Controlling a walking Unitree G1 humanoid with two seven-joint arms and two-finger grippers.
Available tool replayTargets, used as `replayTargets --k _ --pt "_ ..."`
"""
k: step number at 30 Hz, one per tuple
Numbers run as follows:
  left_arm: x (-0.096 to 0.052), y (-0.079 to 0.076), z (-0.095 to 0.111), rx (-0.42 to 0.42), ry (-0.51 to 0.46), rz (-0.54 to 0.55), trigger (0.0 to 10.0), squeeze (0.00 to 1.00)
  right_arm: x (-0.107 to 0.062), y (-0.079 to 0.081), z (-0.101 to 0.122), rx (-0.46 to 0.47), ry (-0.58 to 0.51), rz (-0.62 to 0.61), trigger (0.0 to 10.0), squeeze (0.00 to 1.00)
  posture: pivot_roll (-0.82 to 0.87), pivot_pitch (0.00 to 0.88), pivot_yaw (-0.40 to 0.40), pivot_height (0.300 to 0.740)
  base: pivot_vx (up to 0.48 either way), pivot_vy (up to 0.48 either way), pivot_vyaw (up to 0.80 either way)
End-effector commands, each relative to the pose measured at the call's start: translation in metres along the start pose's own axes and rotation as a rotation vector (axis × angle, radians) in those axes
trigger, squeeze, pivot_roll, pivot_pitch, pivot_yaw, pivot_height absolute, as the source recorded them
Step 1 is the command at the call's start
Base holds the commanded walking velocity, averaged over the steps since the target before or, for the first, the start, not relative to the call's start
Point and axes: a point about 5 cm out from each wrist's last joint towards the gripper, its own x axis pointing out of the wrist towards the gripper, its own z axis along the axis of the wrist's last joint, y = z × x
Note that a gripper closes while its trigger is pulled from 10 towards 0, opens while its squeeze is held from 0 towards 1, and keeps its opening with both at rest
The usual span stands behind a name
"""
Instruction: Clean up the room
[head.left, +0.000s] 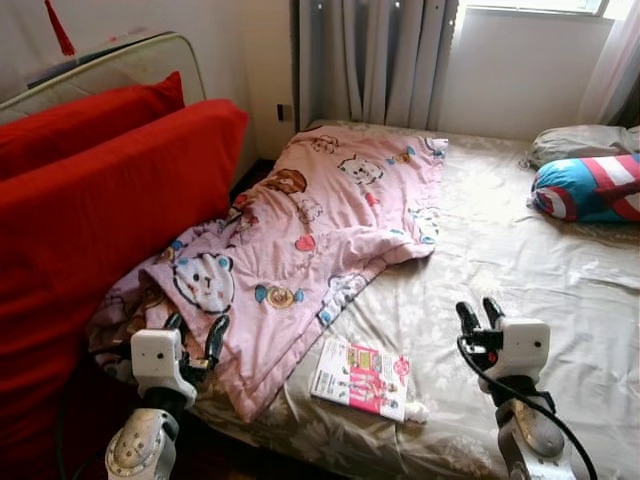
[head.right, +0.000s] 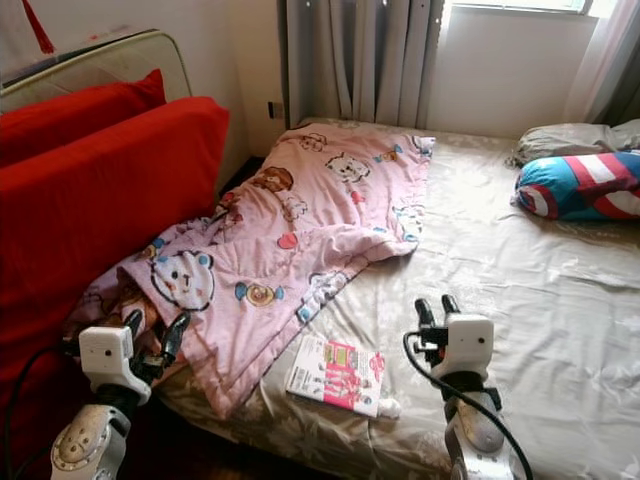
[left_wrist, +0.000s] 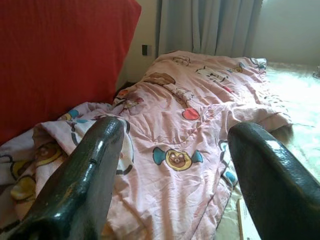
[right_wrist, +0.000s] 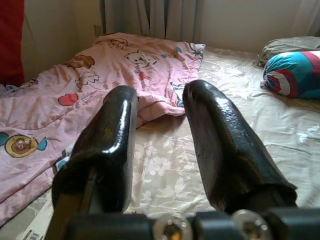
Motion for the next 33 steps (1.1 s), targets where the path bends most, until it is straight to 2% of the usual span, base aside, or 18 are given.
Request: replayTargets --k 1,10,16,21,25,28,30,33 --pt "0.007 0.000 0.004 0.008 -0.005 -0.005 10.0 0.00 0.006 0.002 0.003 0.012 0.000 0.012 10.0 0.00 -0.07 0.000 -0.002 0.660 0.000 0.000 0.00" --pt "0.019 0.000 0.006 0.005 -0.014 -0.015 10.0 0.00 0.019 0.009 0.007 0.018 -0.007 0.043 10.0 0.00 -0.07 0.000 0.006 0.660 0.000 0.000 0.00" --pt "0.017 0.007 0.005 0.008 0.011 -0.009 10.0 0.00 0.022 0.022 0.001 0.048 0.018 0.078 10.0 0.00 -0.04 0.000 0.021 0.660 0.000 0.000 0.00" --pt "0.018 0.009 0.010 0.015 0.005 -0.014 10.0 0.00 0.022 0.025 0.000 0.077 0.028 0.097 10.0 0.00 -0.03 0.001 0.024 0.660 0.000 0.000 0.00" --pt "0.012 0.017 0.010 0.006 0.017 0.018 10.0 0.00 0.018 0.026 -0.006 0.077 0.058 0.104 10.0 0.00 -0.03 0.050 0.013 0.660 0.000 0.000 0.00" --pt "0.010 0.019 0.009 0.007 0.026 0.023 10.0 0.00 0.018 0.027 -0.008 0.070 0.066 0.112 10.0 0.00 -0.02 0.060 0.007 0.660 0.000 0.000 0.00" --pt "0.008 0.017 0.008 0.003 0.029 0.013 10.0 0.00 0.019 0.030 -0.006 0.030 0.067 0.149 10.0 0.00 -0.02 0.072 -0.006 0.660 0.000 0.000 0.00" --pt "0.008 0.015 0.008 0.001 0.026 0.012 10.0 0.00 0.021 0.034 -0.003 0.008 0.052 0.181 10.0 0.00 -0.02 0.073 -0.010 0.660 0.000 0.000 0.74"
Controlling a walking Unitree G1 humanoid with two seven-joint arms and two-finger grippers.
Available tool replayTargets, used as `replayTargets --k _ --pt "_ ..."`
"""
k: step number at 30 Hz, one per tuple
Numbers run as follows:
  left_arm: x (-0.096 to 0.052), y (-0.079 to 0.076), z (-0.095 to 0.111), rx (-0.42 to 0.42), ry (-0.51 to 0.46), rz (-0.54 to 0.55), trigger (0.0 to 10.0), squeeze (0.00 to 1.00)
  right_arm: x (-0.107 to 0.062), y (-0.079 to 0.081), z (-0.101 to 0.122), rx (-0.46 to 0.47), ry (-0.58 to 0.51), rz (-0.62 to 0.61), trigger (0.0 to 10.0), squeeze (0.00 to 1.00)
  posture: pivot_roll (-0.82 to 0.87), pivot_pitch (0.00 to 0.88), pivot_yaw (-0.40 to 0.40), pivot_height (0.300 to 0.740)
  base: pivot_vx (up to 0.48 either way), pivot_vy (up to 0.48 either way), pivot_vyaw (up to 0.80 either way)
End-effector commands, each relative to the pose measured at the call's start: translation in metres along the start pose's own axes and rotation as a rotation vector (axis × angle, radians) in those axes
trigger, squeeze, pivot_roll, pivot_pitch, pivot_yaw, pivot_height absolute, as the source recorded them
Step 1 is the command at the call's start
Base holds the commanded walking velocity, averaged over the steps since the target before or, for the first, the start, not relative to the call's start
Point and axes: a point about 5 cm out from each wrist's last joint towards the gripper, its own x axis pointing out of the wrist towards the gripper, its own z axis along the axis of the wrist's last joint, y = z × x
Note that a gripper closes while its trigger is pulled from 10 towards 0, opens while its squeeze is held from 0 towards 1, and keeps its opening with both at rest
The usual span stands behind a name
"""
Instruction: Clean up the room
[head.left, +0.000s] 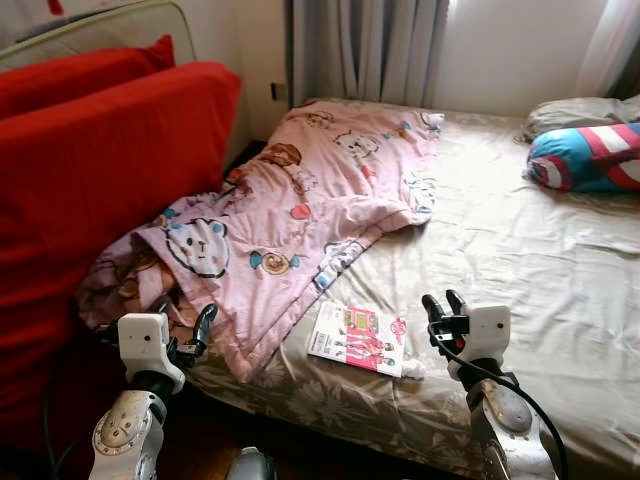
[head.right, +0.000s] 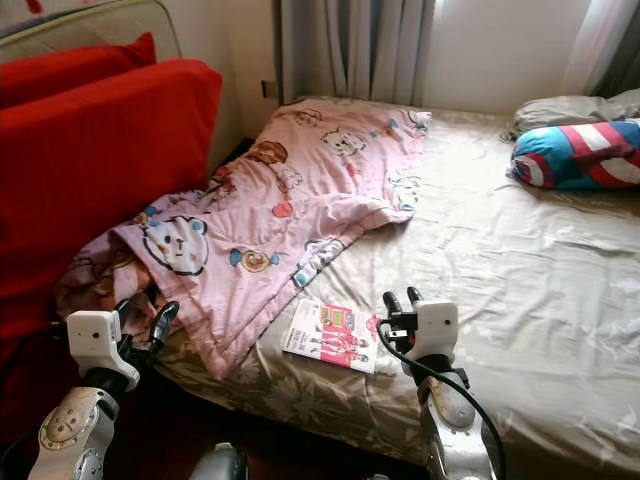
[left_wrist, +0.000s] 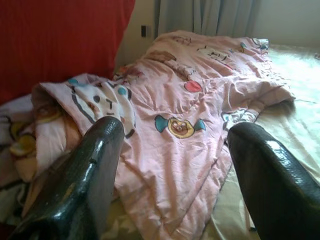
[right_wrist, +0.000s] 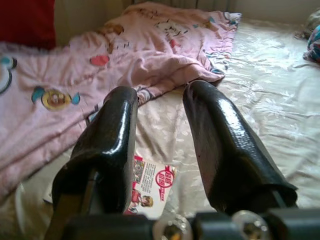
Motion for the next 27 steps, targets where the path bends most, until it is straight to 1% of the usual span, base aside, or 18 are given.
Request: replayTargets --k 1,2,5,7,11,14,16,20,22,27 --pt "-0.002 0.003 0.000 0.008 0.001 0.013 10.0 0.00 0.004 0.007 0.004 0.000 -0.015 0.040 10.0 0.00 -0.03 0.071 -0.015 0.660 0.000 0.000 0.80" --pt "-0.003 0.002 -0.001 0.006 0.001 0.013 10.0 0.00 0.004 0.007 0.004 -0.002 -0.010 0.037 10.0 0.00 -0.04 0.067 -0.011 0.660 0.259 0.000 0.80" --pt "-0.004 -0.003 -0.003 -0.009 0.009 0.007 10.0 0.00 0.002 0.002 0.002 0.040 0.000 0.007 10.0 0.00 -0.05 0.057 -0.002 0.660 0.295 0.000 0.00" --pt "-0.003 -0.008 -0.004 -0.001 0.015 -0.025 10.0 0.00 0.002 0.002 0.003 0.045 -0.007 0.003 10.0 0.00 -0.06 0.058 0.010 0.660 0.309 0.000 0.00" --pt "0.003 -0.007 -0.006 -0.004 0.023 -0.017 10.0 0.00 0.001 0.002 0.001 0.055 -0.008 -0.014 10.0 0.00 -0.07 0.041 0.022 0.660 0.312 0.000 0.00" --pt "0.008 -0.009 -0.001 -0.013 0.006 -0.024 10.0 0.00 0.000 0.002 0.001 0.069 -0.011 -0.022 10.0 0.00 -0.08 0.035 0.021 0.660 0.315 0.000 0.00" --pt "0.009 -0.010 0.000 -0.019 0.002 -0.025 10.0 0.00 -0.001 0.002 0.001 0.065 -0.011 -0.016 10.0 0.00 -0.08 0.033 0.018 0.660 0.315 0.000 0.00" --pt "0.006 -0.013 -0.002 -0.037 0.000 -0.014 10.0 0.00 -0.001 -0.002 -0.001 0.050 0.002 -0.018 10.0 0.00 -0.07 0.035 0.001 0.660 0.315 0.000 0.00" --pt "0.000 -0.014 -0.003 -0.042 -0.001 -0.003 10.0 0.00 -0.001 -0.004 -0.001 0.042 0.008 -0.013 10.0 0.00 -0.06 0.038 -0.010 0.660 0.315 0.000 0.00" --pt "-0.006 -0.014 -0.005 -0.044 0.006 0.005 10.0 0.00 -0.001 -0.007 -0.005 0.041 0.043 -0.021 10.0 0.00 -0.05 0.044 -0.016 0.660 0.301 0.000 0.00"
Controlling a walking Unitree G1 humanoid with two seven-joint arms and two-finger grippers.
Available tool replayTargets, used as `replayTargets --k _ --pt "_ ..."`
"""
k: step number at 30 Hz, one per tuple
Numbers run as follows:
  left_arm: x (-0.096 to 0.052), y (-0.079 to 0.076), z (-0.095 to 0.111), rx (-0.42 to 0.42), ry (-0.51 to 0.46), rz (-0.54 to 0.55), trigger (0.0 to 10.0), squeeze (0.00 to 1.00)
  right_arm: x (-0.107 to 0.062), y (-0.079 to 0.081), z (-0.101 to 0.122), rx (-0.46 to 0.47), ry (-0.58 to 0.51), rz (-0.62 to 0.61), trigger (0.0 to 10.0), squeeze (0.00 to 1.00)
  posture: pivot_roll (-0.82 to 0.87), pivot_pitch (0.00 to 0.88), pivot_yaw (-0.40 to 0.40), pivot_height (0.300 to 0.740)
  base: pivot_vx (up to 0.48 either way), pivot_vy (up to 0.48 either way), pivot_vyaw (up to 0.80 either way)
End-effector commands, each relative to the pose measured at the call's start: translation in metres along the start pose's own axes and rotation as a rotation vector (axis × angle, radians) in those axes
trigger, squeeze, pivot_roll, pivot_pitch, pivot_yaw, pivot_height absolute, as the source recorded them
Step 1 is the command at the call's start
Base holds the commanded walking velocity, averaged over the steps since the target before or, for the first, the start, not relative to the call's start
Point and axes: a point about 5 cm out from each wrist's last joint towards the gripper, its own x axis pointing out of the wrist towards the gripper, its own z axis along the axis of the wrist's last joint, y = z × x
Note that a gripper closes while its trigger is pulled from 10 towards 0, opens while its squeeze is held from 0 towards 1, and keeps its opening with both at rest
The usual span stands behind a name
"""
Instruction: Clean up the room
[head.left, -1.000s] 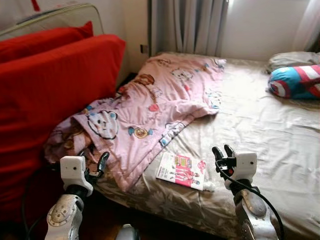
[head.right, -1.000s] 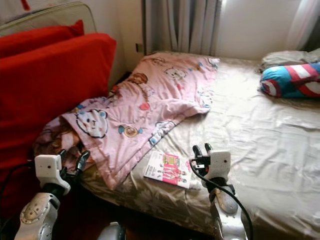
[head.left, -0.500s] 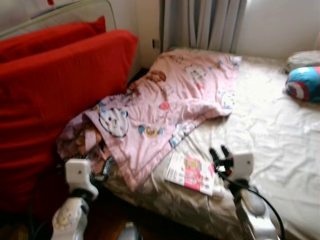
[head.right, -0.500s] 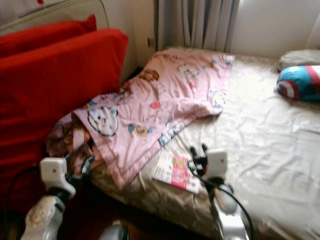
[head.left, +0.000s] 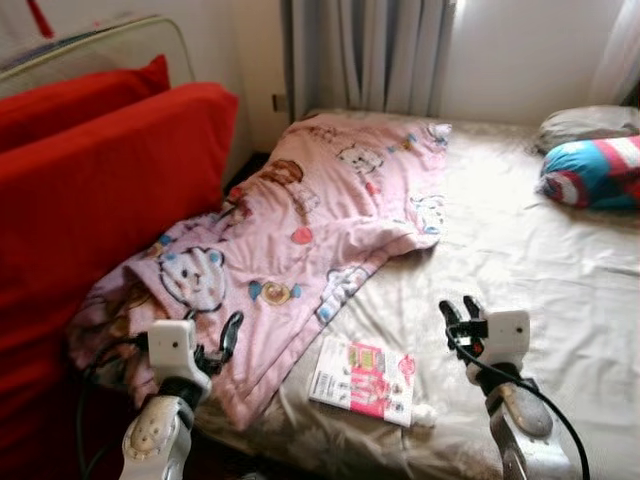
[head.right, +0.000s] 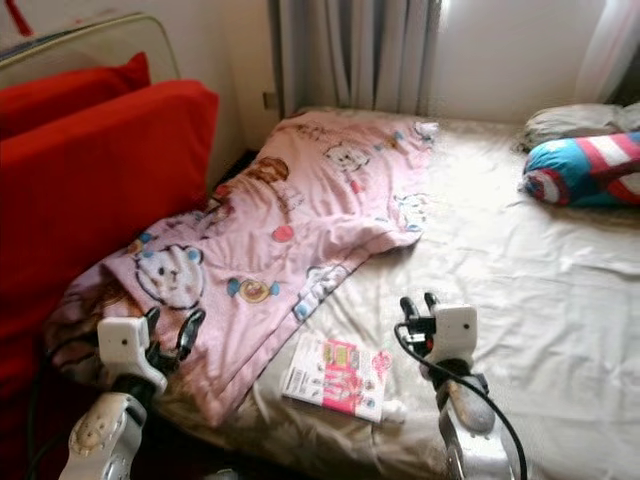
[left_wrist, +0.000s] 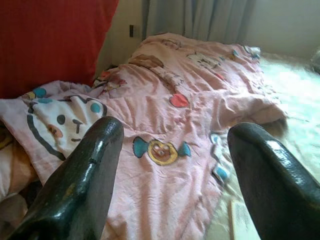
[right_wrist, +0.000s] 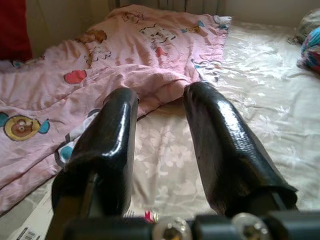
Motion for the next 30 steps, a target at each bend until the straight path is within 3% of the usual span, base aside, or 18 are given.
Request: replayTargets --k 1,15,22,30 --pt "-0.002 0.006 0.004 0.013 -0.008 0.019 10.0 0.00 0.004 0.004 -0.003 0.006 0.029 0.012 10.0 0.00 -0.05 0.046 -0.016 0.660 0.000 0.000 0.00" --pt "0.001 0.012 0.010 -0.001 -0.001 0.034 10.0 0.00 0.017 0.010 -0.039 0.059 0.260 0.035 10.0 0.00 0.00 0.151 -0.030 0.660 0.000 0.000 0.00" --pt "0.000 0.009 0.011 -0.003 0.003 0.030 10.0 0.00 0.027 0.017 -0.024 0.092 0.168 0.026 10.0 0.00 -0.01 0.190 -0.022 0.640 0.000 0.000 0.00" --pt "0.001 0.003 0.011 -0.008 0.010 0.014 10.0 0.00 0.019 0.018 -0.036 0.084 0.188 0.023 10.0 0.00 -0.01 0.214 -0.018 0.625 0.000 0.000 0.00"
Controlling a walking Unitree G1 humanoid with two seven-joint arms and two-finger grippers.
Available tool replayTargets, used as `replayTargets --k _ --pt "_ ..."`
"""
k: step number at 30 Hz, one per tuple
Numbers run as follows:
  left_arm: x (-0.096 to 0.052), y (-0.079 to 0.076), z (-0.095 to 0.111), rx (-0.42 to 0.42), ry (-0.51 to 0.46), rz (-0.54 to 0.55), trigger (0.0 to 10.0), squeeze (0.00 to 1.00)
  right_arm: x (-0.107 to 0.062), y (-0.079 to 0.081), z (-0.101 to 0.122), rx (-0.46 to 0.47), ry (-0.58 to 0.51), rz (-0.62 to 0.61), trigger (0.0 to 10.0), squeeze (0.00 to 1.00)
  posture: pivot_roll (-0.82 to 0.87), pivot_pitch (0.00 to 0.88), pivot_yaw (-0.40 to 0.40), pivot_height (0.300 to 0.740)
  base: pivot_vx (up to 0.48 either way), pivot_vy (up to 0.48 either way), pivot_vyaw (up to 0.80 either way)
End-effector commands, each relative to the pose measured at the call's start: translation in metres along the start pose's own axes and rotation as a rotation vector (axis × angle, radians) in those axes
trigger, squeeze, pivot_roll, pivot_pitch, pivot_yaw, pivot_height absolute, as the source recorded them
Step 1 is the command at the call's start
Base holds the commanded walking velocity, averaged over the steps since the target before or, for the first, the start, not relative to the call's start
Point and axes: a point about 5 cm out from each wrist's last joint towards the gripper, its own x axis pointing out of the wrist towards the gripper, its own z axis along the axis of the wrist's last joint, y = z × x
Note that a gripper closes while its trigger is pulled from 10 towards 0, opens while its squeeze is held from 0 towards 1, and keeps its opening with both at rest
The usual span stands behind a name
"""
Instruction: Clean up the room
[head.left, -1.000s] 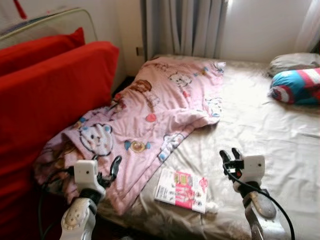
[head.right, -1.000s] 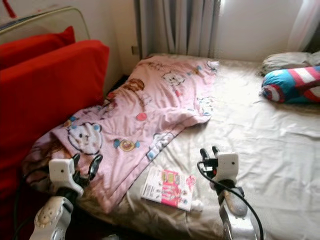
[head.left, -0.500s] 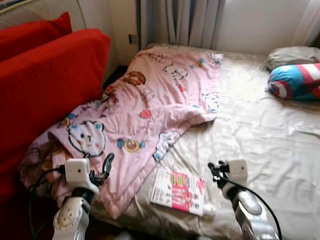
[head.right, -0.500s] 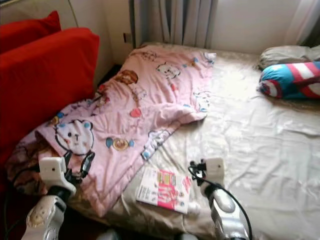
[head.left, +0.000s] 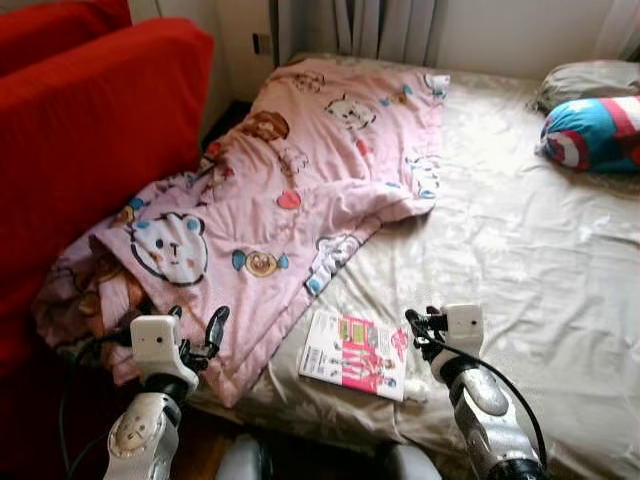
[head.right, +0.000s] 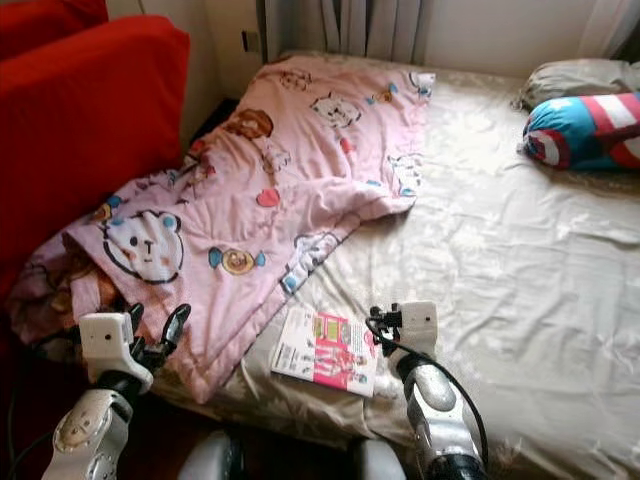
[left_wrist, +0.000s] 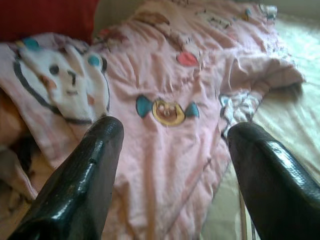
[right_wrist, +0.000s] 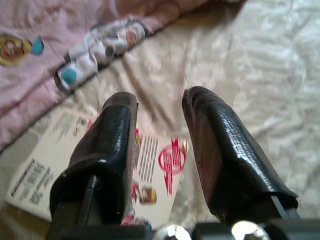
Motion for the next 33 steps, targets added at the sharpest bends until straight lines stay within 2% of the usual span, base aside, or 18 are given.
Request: replayTargets --k 1,16,21,27,28,31,33 --pt "-0.001 -0.002 0.002 -0.007 -0.002 -0.007 10.0 0.00 -0.004 -0.002 -0.011 0.005 0.040 -0.019 10.0 0.00 -0.01 0.215 -0.018 0.625 0.000 0.000 0.00" --pt "-0.003 -0.006 0.005 -0.006 0.004 -0.025 10.0 0.00 0.006 0.003 -0.019 0.033 0.157 -0.033 10.0 0.00 0.02 0.255 -0.003 0.625 0.000 0.000 0.00" --pt "-0.007 -0.006 0.006 -0.002 0.012 -0.031 10.0 0.00 0.012 0.006 -0.015 0.048 0.161 -0.042 10.0 0.00 0.03 0.274 0.007 0.615 0.000 0.000 0.00" --pt "-0.011 -0.006 0.006 0.003 0.025 -0.033 10.0 0.00 0.016 0.001 -0.016 0.078 0.219 -0.120 10.0 0.00 0.04 0.291 0.014 0.615 0.000 0.000 0.00" --pt "-0.013 -0.007 0.006 0.002 0.029 -0.035 10.0 0.00 0.018 0.000 -0.014 0.134 0.230 -0.151 10.0 0.00 0.04 0.297 0.016 0.615 0.000 0.000 0.00" --pt "-0.015 -0.007 0.005 0.001 0.035 -0.035 10.0 0.00 0.020 -0.001 -0.011 0.178 0.233 -0.177 10.0 0.00 0.05 0.300 0.017 0.615 0.000 0.000 0.00" --pt "-0.017 -0.006 0.004 0.001 0.042 -0.030 10.0 0.00 0.020 -0.006 -0.012 0.158 0.264 -0.208 10.0 0.00 0.05 0.303 0.016 0.615 0.000 0.000 0.00"
